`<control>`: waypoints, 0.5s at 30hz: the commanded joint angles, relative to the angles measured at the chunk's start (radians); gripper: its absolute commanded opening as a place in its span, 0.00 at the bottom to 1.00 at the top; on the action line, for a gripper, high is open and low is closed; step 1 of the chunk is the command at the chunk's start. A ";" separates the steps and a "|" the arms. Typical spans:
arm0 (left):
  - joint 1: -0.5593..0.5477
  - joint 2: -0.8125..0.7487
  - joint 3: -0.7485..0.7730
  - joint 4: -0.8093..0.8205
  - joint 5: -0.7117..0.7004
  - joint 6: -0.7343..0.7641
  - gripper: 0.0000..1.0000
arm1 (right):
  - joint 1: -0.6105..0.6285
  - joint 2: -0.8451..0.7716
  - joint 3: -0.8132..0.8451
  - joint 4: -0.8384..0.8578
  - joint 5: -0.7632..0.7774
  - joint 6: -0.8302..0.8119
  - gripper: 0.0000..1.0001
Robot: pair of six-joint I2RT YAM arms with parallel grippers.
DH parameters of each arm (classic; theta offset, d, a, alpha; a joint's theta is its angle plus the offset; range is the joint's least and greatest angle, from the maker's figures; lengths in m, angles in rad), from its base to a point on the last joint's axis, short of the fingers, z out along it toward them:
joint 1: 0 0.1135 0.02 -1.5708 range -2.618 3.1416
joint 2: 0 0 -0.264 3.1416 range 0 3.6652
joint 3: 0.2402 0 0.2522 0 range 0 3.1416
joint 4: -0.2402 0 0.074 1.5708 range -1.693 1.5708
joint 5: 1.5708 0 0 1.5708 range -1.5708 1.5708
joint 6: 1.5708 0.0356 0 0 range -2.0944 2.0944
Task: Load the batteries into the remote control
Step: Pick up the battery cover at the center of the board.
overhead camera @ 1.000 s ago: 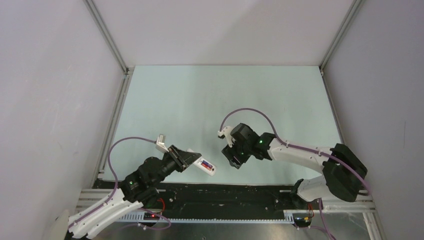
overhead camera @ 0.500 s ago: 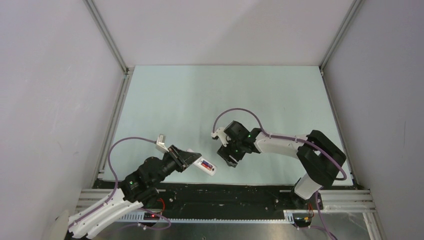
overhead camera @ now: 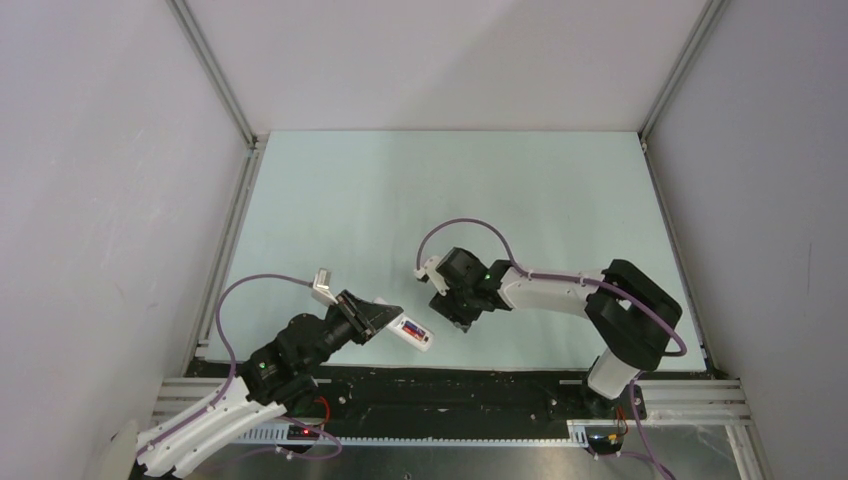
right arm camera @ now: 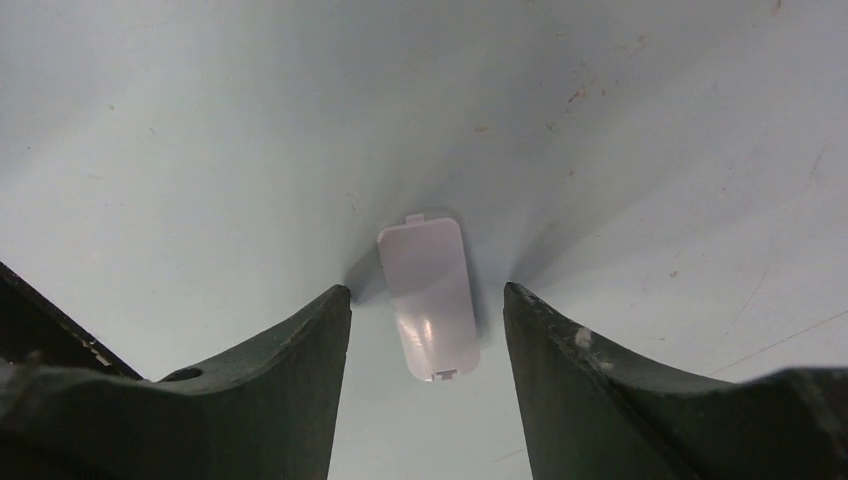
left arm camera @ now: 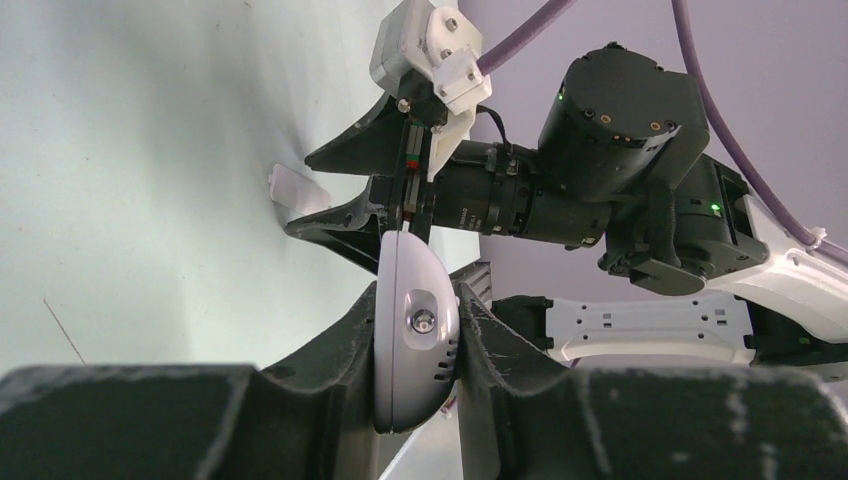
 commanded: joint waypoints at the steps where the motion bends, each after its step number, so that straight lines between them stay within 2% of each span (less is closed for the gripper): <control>1: 0.002 0.002 0.038 0.055 -0.011 -0.013 0.00 | 0.026 0.046 0.069 -0.075 0.075 0.067 0.61; 8: 0.002 -0.011 0.033 0.056 -0.009 -0.014 0.00 | 0.050 0.122 0.118 -0.150 0.079 0.144 0.57; 15: 0.003 -0.010 0.028 0.056 -0.006 -0.014 0.00 | 0.075 0.161 0.123 -0.209 0.104 0.302 0.51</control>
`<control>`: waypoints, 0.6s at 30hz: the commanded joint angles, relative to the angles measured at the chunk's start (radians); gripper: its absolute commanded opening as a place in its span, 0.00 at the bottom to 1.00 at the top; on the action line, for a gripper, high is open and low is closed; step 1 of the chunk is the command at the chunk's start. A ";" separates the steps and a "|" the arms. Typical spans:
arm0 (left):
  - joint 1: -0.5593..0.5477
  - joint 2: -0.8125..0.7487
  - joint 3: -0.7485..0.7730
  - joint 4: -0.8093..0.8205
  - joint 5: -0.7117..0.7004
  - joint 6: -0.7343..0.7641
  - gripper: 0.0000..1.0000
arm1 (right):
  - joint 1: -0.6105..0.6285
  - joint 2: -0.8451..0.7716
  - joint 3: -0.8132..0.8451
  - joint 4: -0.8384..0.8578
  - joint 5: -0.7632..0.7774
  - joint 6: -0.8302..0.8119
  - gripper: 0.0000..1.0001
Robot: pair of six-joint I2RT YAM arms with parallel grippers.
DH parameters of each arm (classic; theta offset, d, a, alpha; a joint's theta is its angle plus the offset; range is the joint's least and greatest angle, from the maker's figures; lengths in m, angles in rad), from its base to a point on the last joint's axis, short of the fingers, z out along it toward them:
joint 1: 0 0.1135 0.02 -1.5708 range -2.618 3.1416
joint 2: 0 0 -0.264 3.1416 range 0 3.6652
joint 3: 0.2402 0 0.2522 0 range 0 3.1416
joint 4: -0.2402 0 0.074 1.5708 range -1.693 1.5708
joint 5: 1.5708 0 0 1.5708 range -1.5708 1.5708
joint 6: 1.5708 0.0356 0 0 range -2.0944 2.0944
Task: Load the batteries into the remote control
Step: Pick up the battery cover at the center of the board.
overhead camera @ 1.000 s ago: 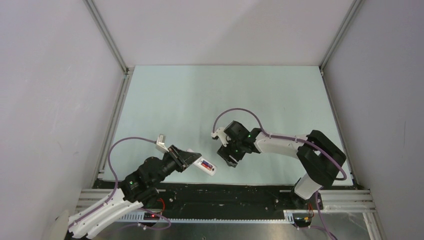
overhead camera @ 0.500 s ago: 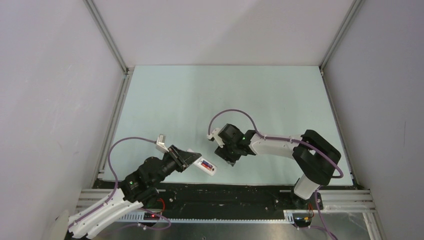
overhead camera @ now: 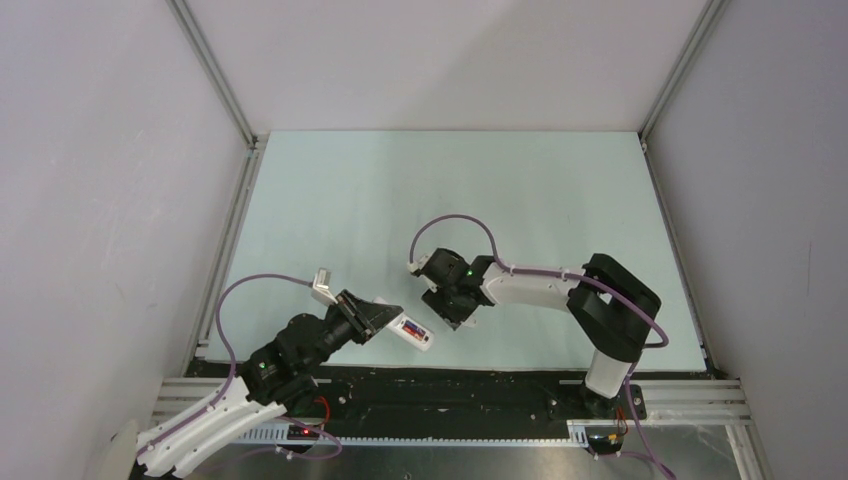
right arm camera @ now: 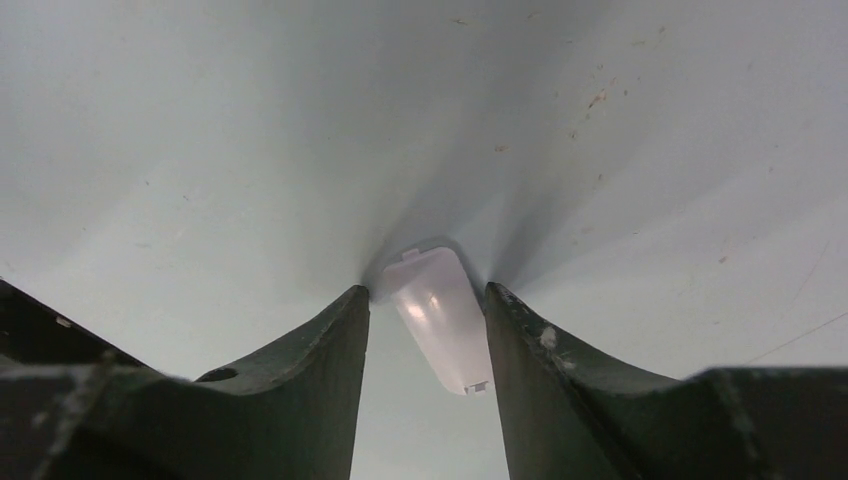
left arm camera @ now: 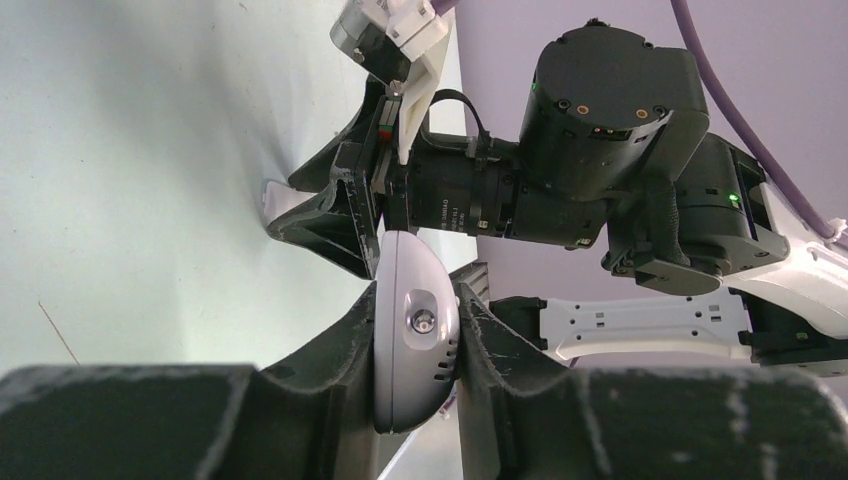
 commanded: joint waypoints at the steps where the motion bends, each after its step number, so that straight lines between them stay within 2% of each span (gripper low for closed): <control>1: 0.003 -0.009 0.027 0.051 -0.006 -0.014 0.00 | 0.032 0.061 -0.010 -0.086 0.047 0.131 0.50; 4: 0.004 -0.009 0.027 0.051 -0.006 -0.013 0.00 | 0.058 0.062 -0.009 -0.087 0.048 0.208 0.50; 8: 0.003 -0.010 0.027 0.051 -0.001 -0.012 0.00 | 0.085 0.057 -0.011 -0.093 0.067 0.292 0.62; 10: 0.002 -0.013 0.026 0.051 -0.001 -0.014 0.00 | 0.094 0.058 -0.011 -0.105 0.089 0.306 0.64; 18: 0.003 -0.034 0.017 0.051 0.002 -0.019 0.00 | 0.077 0.027 -0.059 -0.122 0.129 0.359 0.66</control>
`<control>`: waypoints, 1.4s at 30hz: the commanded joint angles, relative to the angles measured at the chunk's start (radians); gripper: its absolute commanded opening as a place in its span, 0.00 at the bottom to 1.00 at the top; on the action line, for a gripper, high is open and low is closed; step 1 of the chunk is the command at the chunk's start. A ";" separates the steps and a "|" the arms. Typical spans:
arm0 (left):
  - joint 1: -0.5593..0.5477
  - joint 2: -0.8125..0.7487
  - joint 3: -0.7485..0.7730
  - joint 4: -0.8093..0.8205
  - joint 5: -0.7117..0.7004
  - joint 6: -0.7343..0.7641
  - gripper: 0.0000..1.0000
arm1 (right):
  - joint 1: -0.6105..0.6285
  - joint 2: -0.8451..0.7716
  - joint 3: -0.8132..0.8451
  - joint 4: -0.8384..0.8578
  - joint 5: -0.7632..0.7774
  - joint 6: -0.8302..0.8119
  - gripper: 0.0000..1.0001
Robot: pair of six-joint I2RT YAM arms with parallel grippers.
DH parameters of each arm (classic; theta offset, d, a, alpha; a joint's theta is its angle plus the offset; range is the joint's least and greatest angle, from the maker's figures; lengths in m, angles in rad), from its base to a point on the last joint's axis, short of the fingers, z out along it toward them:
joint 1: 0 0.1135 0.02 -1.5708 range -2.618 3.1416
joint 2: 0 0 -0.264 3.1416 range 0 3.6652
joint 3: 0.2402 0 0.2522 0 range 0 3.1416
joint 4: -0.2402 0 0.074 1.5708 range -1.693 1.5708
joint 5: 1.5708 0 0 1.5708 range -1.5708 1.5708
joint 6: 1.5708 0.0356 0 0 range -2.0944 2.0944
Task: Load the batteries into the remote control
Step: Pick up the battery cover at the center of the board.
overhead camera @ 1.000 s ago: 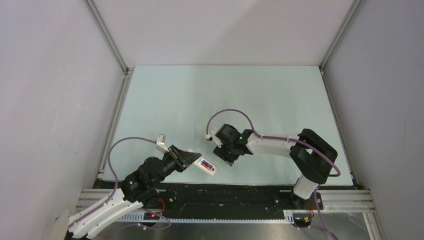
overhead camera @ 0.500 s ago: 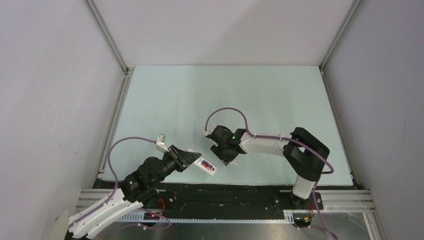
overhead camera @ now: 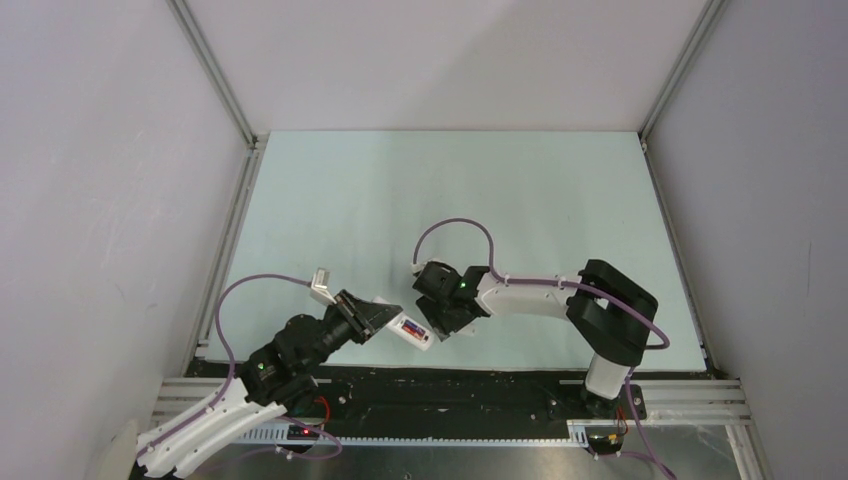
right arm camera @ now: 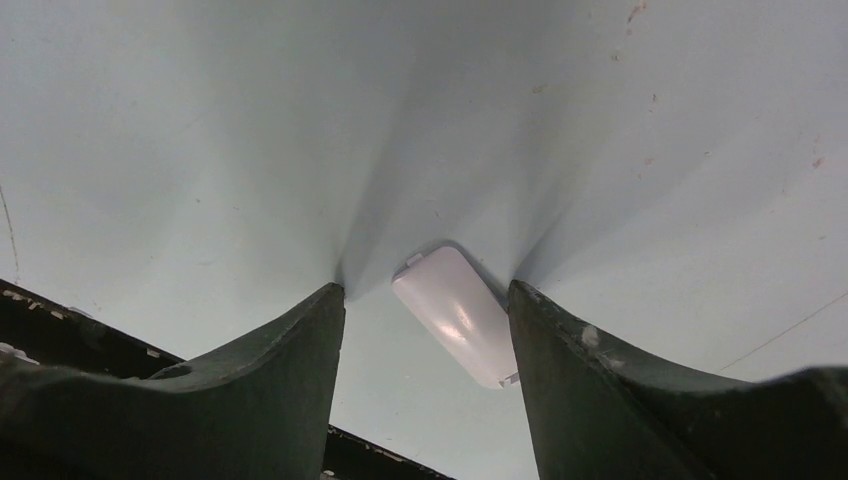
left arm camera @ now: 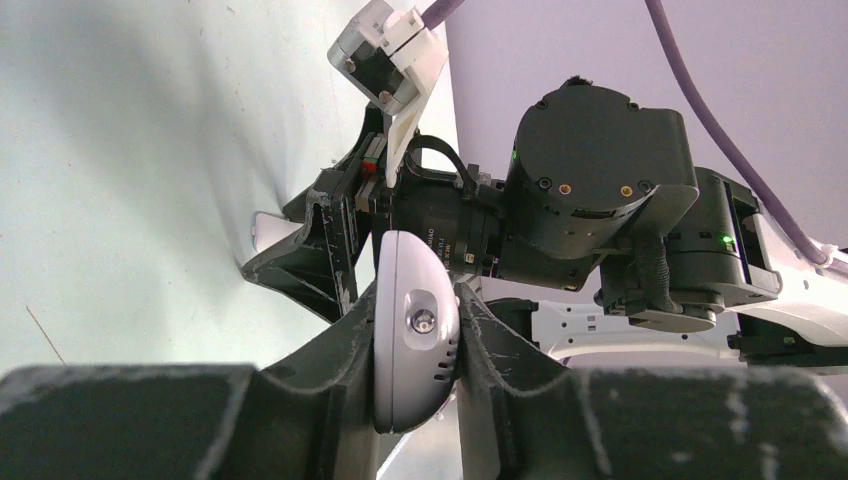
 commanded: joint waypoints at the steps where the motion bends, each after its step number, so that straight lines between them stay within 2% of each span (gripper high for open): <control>1: 0.002 -0.018 0.016 0.050 0.000 -0.020 0.00 | -0.004 0.010 -0.074 -0.074 0.034 0.057 0.66; 15: 0.002 -0.021 0.013 0.050 0.006 -0.020 0.00 | 0.077 -0.013 -0.114 -0.061 -0.008 0.139 0.66; 22: 0.003 -0.021 0.013 0.050 0.005 -0.021 0.00 | 0.114 0.007 -0.113 -0.054 0.008 0.142 0.54; 42: 0.003 -0.031 0.005 0.049 0.003 -0.025 0.00 | 0.106 0.004 -0.113 -0.050 0.157 0.142 0.31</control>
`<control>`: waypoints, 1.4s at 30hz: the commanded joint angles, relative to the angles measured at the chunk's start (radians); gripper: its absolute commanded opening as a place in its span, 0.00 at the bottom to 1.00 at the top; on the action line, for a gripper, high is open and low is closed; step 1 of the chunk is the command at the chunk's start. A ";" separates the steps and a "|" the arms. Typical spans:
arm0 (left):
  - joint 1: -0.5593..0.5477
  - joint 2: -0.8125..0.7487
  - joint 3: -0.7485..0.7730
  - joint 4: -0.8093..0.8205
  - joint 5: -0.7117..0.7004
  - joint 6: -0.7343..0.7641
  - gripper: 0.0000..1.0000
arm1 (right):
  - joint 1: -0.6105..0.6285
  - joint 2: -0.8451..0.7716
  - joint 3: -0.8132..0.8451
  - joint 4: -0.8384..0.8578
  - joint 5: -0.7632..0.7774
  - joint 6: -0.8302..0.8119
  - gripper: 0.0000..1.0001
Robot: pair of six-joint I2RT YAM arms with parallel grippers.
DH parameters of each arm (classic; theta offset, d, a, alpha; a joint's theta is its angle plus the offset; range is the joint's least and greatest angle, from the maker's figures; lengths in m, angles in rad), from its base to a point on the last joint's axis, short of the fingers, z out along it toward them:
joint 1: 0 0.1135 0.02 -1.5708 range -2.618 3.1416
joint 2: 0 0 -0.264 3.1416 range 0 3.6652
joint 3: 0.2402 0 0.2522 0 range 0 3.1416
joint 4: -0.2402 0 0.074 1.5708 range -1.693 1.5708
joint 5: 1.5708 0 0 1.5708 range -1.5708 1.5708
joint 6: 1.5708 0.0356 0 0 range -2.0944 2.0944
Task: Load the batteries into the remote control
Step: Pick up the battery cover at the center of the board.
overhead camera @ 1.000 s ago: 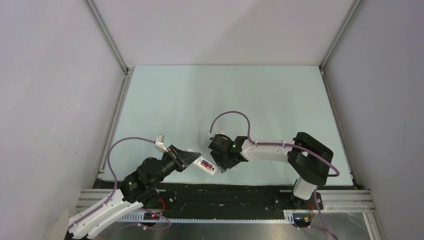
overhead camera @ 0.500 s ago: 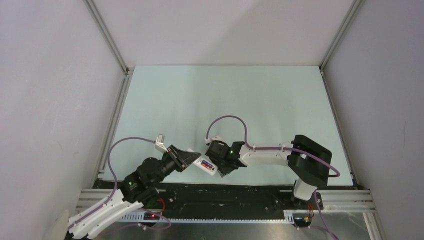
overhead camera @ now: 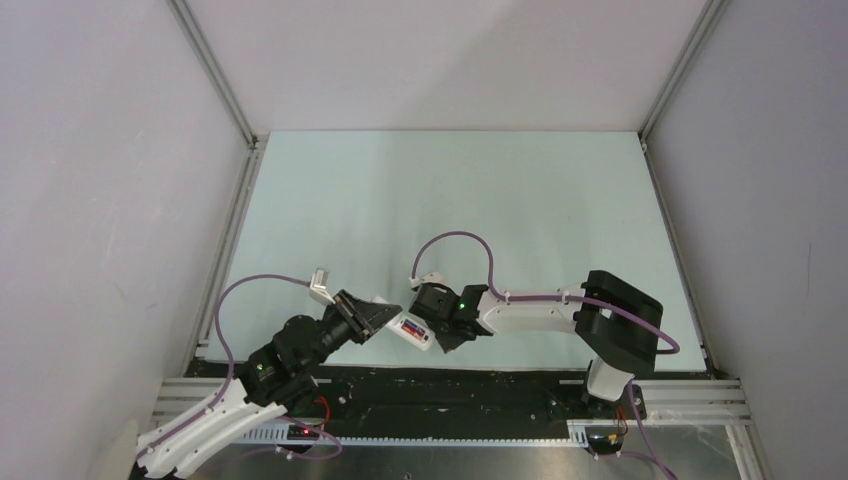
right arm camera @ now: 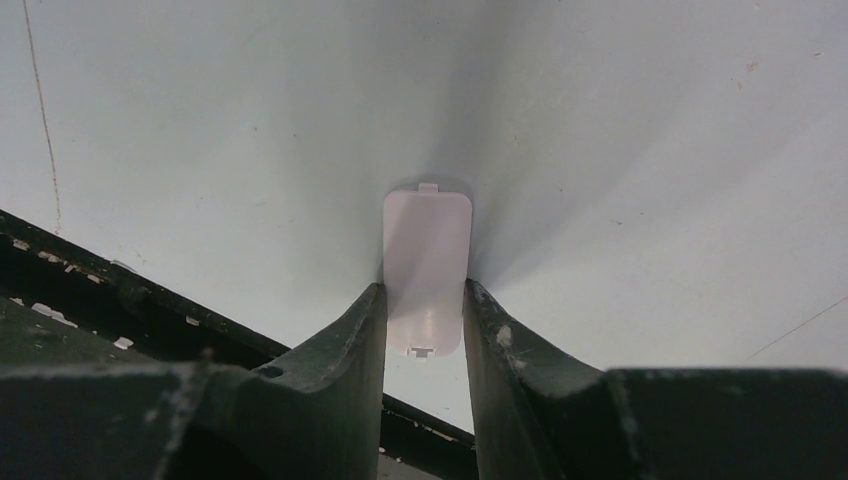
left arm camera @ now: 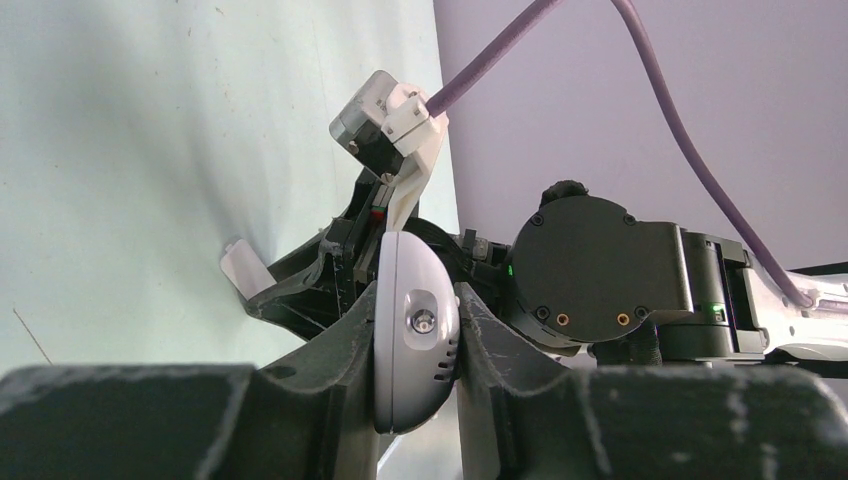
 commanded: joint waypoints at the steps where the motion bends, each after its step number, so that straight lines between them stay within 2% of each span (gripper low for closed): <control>1: 0.003 -0.011 0.004 0.049 -0.003 -0.022 0.00 | -0.005 0.047 -0.050 -0.068 0.098 -0.002 0.30; 15: 0.003 -0.009 -0.009 0.050 -0.053 -0.035 0.00 | -0.040 -0.145 -0.051 -0.096 0.082 -0.029 0.28; 30: 0.003 0.127 -0.027 0.051 -0.101 -0.065 0.00 | -0.066 -0.363 -0.048 -0.154 0.057 -0.046 0.29; 37: 0.003 0.226 -0.033 0.133 -0.057 -0.092 0.00 | -0.036 -0.504 -0.035 -0.154 0.004 -0.160 0.31; 42: 0.004 0.283 -0.012 0.188 -0.032 -0.072 0.00 | -0.007 -0.536 -0.003 -0.142 -0.089 -0.259 0.32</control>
